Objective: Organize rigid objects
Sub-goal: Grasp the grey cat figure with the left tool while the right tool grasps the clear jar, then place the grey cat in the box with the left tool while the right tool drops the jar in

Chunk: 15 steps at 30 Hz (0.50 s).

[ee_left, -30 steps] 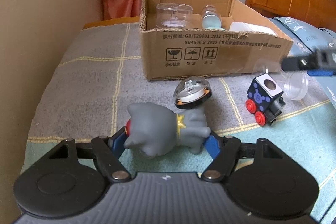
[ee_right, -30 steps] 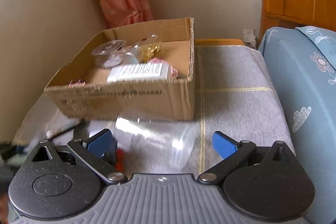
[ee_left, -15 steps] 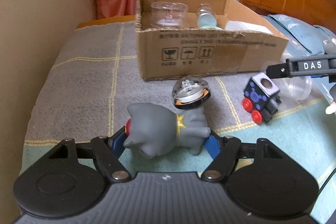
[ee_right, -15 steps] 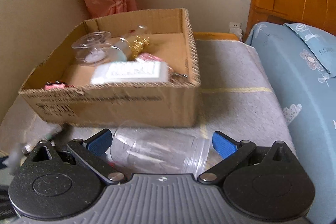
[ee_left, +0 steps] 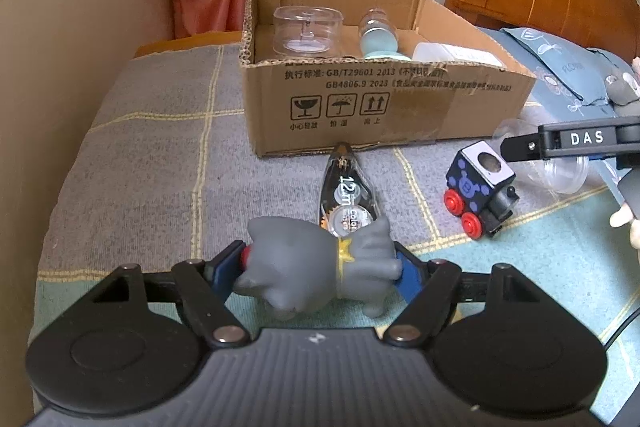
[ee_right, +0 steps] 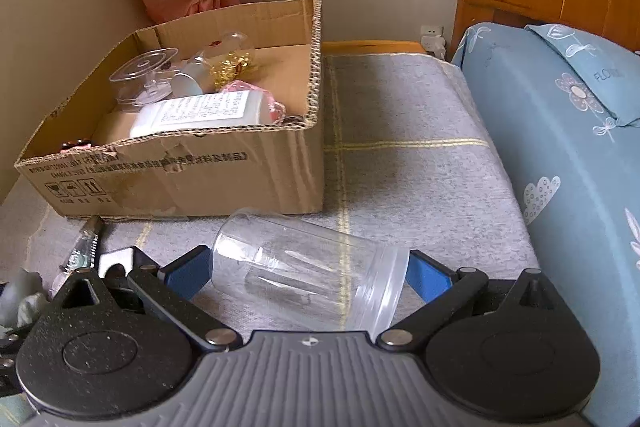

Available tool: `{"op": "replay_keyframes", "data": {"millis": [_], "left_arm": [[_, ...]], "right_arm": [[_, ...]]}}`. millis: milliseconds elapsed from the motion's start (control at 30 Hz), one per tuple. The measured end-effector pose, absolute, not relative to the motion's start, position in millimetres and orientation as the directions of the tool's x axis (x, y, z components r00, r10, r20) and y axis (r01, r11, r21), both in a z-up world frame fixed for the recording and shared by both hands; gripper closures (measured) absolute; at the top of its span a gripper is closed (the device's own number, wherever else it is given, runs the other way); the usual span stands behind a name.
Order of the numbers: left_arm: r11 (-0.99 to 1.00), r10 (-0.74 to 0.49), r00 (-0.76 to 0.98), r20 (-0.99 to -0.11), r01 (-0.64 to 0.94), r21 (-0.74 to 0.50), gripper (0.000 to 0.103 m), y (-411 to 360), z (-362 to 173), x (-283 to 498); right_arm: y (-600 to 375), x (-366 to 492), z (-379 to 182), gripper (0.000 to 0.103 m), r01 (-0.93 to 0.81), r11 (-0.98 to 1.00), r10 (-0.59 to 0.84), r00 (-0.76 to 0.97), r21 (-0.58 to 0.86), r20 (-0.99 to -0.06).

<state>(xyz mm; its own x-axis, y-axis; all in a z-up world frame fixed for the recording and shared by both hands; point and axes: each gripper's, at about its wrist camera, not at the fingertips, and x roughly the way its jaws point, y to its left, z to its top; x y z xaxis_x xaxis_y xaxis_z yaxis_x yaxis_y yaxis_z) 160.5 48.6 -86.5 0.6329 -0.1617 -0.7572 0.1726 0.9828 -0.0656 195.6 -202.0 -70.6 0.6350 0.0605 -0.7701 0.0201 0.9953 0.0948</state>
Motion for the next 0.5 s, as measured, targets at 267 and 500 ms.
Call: {"op": "replay_keyframes", "data": {"millis": [267,500], "left_arm": [[0.981,-0.167,0.608,-0.776,0.184,-0.066,0.029,49.1,-92.4,165.1],[0.975,-0.172,0.593,-0.786,0.216,-0.051,0.031,49.8,-87.1,163.1]], "right_arm": [[-194.8,199.0,-70.5,0.0,0.031,0.996,0.042,0.631,0.08,-0.774],[-194.0,191.4,-66.7,0.0,-0.052,0.998,0.062,0.638,0.037,-0.767]]}}
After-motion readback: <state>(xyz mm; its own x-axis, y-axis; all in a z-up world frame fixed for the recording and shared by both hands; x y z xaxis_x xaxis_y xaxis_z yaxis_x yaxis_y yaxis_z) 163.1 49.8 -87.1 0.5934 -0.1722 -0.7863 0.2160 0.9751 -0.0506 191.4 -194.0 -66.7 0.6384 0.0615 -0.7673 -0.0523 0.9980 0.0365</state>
